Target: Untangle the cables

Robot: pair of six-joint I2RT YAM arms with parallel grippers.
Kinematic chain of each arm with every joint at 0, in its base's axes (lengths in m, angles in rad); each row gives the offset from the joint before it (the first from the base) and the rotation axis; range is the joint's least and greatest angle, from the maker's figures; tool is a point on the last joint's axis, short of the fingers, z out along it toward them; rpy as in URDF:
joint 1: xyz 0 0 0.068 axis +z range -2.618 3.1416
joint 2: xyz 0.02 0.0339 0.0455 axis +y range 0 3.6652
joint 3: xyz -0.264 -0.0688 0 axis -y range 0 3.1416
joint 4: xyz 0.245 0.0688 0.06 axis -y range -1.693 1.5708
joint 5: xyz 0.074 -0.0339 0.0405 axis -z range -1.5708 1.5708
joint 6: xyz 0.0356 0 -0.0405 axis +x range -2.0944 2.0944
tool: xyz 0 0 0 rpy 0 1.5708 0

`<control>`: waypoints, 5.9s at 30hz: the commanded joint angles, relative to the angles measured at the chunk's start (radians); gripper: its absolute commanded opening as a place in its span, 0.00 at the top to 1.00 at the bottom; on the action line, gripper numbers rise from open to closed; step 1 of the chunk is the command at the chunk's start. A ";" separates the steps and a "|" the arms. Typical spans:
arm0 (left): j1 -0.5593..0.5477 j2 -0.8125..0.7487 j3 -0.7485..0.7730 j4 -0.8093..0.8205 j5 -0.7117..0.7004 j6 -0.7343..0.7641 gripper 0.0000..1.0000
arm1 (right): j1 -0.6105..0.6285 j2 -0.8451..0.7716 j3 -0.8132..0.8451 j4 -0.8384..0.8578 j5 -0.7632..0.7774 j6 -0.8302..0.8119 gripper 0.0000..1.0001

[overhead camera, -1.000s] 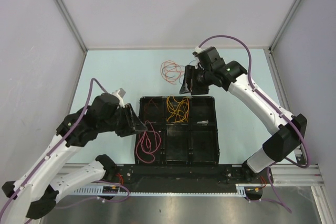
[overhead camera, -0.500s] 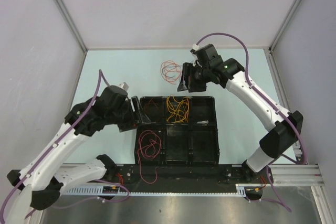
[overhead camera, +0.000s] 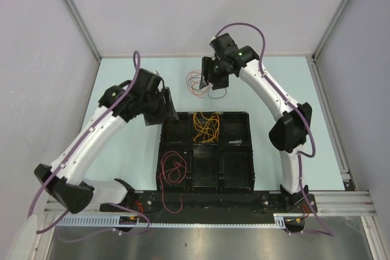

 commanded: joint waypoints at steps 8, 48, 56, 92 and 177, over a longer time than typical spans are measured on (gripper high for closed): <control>0.073 0.325 0.342 0.082 0.124 0.162 0.39 | -0.184 0.267 0.263 -0.101 0.055 0.033 0.47; 0.194 0.396 0.469 -0.037 0.025 0.231 0.41 | -0.305 0.662 0.295 0.408 -0.345 0.309 0.62; 0.195 0.377 0.451 -0.037 0.025 0.214 0.42 | -0.312 0.637 0.297 0.436 -0.349 0.312 1.00; 0.192 0.133 0.050 0.210 0.157 0.184 0.44 | -0.106 -0.156 0.327 0.226 -0.404 0.089 1.00; 0.163 0.072 -0.060 0.261 0.149 0.184 0.45 | 0.334 -0.624 -0.836 0.095 -0.103 0.203 1.00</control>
